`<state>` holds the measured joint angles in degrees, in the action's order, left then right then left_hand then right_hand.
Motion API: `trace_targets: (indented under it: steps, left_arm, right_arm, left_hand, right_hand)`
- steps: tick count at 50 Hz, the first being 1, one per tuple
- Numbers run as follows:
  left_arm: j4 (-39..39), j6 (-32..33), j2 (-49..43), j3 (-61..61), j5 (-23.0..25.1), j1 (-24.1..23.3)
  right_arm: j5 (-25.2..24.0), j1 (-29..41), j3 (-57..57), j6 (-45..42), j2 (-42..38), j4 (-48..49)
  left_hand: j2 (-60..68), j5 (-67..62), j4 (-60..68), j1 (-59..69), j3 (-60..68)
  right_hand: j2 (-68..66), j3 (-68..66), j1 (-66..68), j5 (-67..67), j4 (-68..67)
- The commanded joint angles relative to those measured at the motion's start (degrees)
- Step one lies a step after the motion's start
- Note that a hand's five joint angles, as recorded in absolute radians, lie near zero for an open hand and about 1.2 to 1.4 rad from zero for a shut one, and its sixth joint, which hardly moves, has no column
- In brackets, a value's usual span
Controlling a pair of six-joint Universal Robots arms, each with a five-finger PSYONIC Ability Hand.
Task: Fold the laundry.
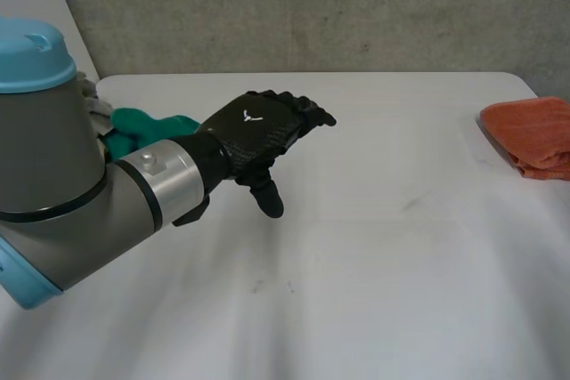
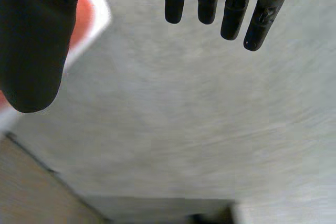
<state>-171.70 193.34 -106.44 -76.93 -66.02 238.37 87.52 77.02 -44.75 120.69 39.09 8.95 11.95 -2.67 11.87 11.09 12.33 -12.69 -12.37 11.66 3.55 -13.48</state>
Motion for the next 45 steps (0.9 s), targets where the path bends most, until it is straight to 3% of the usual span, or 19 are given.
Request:
trace_targets:
  steps: [1, 5, 9, 11, 14, 20, 25, 33, 39, 40, 42, 45]
  left_arm:
    - [-1.5, 0.3, 1.7, 0.1, -3.2, 0.3]
    - [-3.9, 0.3, 3.0, 0.4, -10.6, 1.7]
    - [-8.5, 1.4, 3.3, 0.2, -18.8, 6.7]
    - [-10.1, 1.8, 3.1, 0.3, -19.5, 8.9]
    - [-12.4, 3.6, 1.2, 0.3, -19.4, 14.3]
    - [-13.1, 13.6, -8.9, 1.5, -16.0, 23.2]
    - [-13.3, 20.2, -17.5, 2.5, -9.8, 25.6]
    - [-14.2, 20.4, -25.0, 5.2, -8.2, 26.4]
    - [-17.9, 20.3, -27.9, 6.4, -8.4, 25.8]
    - [-19.4, 20.1, -27.9, 6.4, -8.9, 25.7]
    - [-21.5, 19.8, -27.7, 6.4, -9.5, 25.3]
    - [-25.3, 17.5, -26.3, 5.9, -10.8, 23.6]
  right_arm:
    - [-0.1, 7.5, -9.7, -7.7, 10.8, 17.1]
    - [-4.1, 13.9, -19.0, -0.5, 17.6, 24.3]
    - [-13.2, 19.3, -29.3, 9.5, 23.0, 26.2]
    - [-18.6, 22.9, -34.5, 16.2, 26.5, 26.3]
    - [-23.5, 27.2, -40.5, 22.8, 30.5, 25.2]
    - [-23.9, 30.3, -46.9, 25.5, 31.8, 19.3]
    - [-23.5, 30.5, -48.7, 25.3, 31.3, 15.6]
    - [-23.5, 29.7, -51.3, 25.0, 29.6, 14.6]
    - [-23.5, 29.5, -53.2, 24.9, 29.6, 14.6]
    - [-23.4, 29.5, -53.4, 24.9, 29.6, 14.6]
    - [-22.8, 29.5, -54.0, 24.9, 29.6, 14.6]
    - [-21.9, 29.5, -54.6, 24.9, 29.6, 14.6]
  left_hand:
    - [1.1, -0.4, 1.2, 2.0, 0.7]
    - [-0.2, 0.9, -0.1, 0.6, -0.6]
    - [-1.1, 1.8, -1.0, -0.2, -1.4]
    - [-1.1, 1.8, -1.0, -0.2, -1.4]
    - [-1.1, 1.8, -1.0, -0.2, -1.4]
    - [-1.1, 1.8, -1.0, -0.2, -1.4]
    - [-0.4, 1.1, -0.3, 0.5, -0.8]
    - [5.0, -4.3, 5.1, 5.8, 4.6]
    - [25.8, -25.1, 25.9, 26.6, 25.4]
    - [47.2, -46.4, 47.2, 48.0, 46.8]
    - [67.6, -66.9, 67.7, 68.5, 67.3]
    - [68.0, -67.3, 68.1, 68.9, 67.7]
  right_hand:
    - [2.7, 2.4, -1.7, -3.5, 3.5]
    - [2.7, 2.4, -1.7, -3.5, 3.5]
    - [2.7, 2.4, -1.7, -3.5, 3.5]
    - [2.7, 2.4, -1.7, -3.5, 3.5]
    - [2.7, 2.4, -1.7, -3.5, 3.5]
    - [2.7, 2.4, -1.7, -3.5, 3.5]
    - [2.7, 2.4, -1.7, -3.5, 3.5]
    - [2.7, 2.4, -1.7, -3.5, 3.5]
    - [2.7, 2.4, -1.7, -3.5, 3.5]
    - [2.7, 2.4, -1.7, -3.5, 3.5]
    - [2.7, 2.4, -1.7, -3.5, 3.5]
    - [2.7, 2.4, -1.7, -3.5, 3.5]
